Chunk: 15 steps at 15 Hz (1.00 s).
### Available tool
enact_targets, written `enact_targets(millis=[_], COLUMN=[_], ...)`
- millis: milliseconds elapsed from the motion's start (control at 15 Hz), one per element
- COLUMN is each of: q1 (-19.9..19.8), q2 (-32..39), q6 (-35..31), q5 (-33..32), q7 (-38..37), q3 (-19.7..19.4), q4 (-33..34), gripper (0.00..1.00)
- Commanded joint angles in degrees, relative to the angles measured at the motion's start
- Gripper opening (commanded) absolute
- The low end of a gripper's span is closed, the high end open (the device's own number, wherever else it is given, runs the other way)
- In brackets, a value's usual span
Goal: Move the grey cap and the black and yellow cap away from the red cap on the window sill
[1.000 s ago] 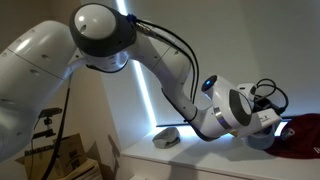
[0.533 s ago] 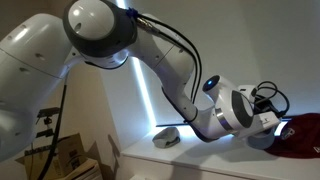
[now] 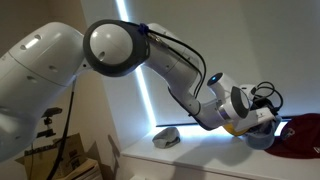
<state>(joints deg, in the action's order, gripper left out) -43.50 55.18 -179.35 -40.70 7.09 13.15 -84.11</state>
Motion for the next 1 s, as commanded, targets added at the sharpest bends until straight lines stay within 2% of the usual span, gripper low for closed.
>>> enact_targets(millis=[0, 200, 267, 333, 533, 933], q1=[-1.16, -4.49, -5.01, -4.97, -0.96, 8.51], q2=[0.40, 3.97, 5.92, 7.11, 13.04, 21.52], q6=[0.73, 3.82, 5.83, 7.60, 16.32, 30.66], q5=[0.32, 1.52, 1.94, 2.52, 5.41, 9.88], q7=[1.16, 4.71, 6.06, 6.53, 8.11, 10.89], q3=[2.33, 10.71, 13.44, 15.17, 19.22, 22.03], q4=[-0.31, 1.73, 3.62, 4.88, 15.20, 34.13], gripper=[1.00, 1.00, 0.75, 0.74, 0.53, 0.09])
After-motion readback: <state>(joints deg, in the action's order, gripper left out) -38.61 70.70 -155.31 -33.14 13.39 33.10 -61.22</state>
